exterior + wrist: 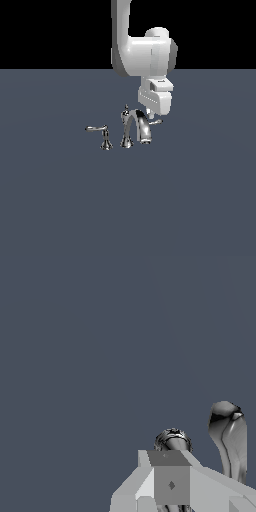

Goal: Turn on the faucet by rotating a designated handle.

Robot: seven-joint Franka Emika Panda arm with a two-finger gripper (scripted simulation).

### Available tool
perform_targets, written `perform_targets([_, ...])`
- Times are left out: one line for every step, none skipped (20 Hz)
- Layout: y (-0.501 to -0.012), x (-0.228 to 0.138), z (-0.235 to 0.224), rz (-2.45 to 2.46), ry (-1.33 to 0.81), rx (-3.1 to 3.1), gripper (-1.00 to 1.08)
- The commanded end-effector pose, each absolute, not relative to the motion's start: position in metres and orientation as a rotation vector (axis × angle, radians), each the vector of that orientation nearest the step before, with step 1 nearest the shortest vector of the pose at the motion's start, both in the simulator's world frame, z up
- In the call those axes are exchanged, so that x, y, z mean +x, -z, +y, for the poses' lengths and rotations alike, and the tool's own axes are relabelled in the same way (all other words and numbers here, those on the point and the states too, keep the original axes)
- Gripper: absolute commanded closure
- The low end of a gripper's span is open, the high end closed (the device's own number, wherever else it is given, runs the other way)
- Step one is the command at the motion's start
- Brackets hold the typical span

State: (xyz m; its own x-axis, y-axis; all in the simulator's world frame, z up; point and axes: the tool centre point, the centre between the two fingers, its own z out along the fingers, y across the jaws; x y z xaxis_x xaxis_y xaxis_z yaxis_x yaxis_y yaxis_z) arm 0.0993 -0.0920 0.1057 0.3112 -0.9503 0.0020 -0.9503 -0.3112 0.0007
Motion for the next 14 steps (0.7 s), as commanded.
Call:
perform_targets([-0.1,0.104,-0.097,-1.871,-0.002,2.522,1.08])
perform_targets([-0.098,0.106,-0.099,-1.879,-0.002,2.517,1.08])
perform_targets([-0.097,0.107,-0.1,-1.885,-0.001,2.512,1.08])
perform_targets([-0.096,0.107,-0.101,-1.89,-0.001,2.508,1.08])
perform_targets([-0.095,0.108,-0.102,-1.894,-0.001,2.506,1.08])
perform_targets([-0.094,0.109,-0.103,-1.897,0.0,2.504,1.08])
perform_targets([-0.094,0.109,-0.103,-1.898,0.0,2.503,1.08])
perform_targets([-0.094,0.109,-0.103,-1.898,0.0,2.503,1.08])
perform_targets([-0.094,0.109,-0.103,-1.898,0.0,2.503,1.08])
perform_targets([-0.094,0.109,-0.103,-1.898,0.0,2.503,1.08])
perform_targets([-0.094,0.109,-0.103,-1.898,0.0,2.503,1.08])
perform_targets([-0.094,0.109,-0.103,-1.898,0.0,2.503,1.08])
perform_targets([-0.094,0.106,-0.105,-1.898,0.0,2.503,1.08])
perform_targets([-0.094,0.103,-0.107,-1.898,0.0,2.503,1.08])
